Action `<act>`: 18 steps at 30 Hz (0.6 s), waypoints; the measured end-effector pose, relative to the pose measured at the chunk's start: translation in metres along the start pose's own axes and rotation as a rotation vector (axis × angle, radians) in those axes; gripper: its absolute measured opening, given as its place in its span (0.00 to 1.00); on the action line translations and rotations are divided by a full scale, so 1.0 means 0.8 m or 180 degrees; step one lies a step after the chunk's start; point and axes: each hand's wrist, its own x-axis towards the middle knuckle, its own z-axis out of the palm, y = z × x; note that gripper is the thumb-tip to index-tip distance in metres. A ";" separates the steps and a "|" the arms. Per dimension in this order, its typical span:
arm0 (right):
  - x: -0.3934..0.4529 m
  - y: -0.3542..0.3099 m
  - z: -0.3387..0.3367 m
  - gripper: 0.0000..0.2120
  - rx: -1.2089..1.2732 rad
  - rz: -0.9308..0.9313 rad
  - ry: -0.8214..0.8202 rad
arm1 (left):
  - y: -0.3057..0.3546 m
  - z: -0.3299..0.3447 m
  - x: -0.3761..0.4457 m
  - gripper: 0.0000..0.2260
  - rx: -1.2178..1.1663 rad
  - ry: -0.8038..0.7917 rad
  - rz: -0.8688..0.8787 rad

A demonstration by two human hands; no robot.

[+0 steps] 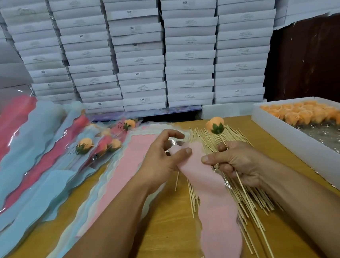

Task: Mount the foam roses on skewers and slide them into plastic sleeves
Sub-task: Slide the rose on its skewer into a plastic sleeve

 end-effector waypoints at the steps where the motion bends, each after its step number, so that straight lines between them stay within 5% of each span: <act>1: 0.000 0.000 0.000 0.24 0.0011 0.0004 -0.0012 | 0.001 -0.001 0.000 0.14 0.0011 -0.0001 0.0009; 10: 0.000 0.002 0.001 0.24 -0.0021 0.0092 -0.0156 | 0.002 -0.005 0.002 0.08 0.0632 0.0199 0.0421; 18: -0.002 0.000 0.001 0.22 -0.0021 0.0109 -0.0240 | 0.000 -0.008 0.006 0.10 0.0451 0.0510 0.0298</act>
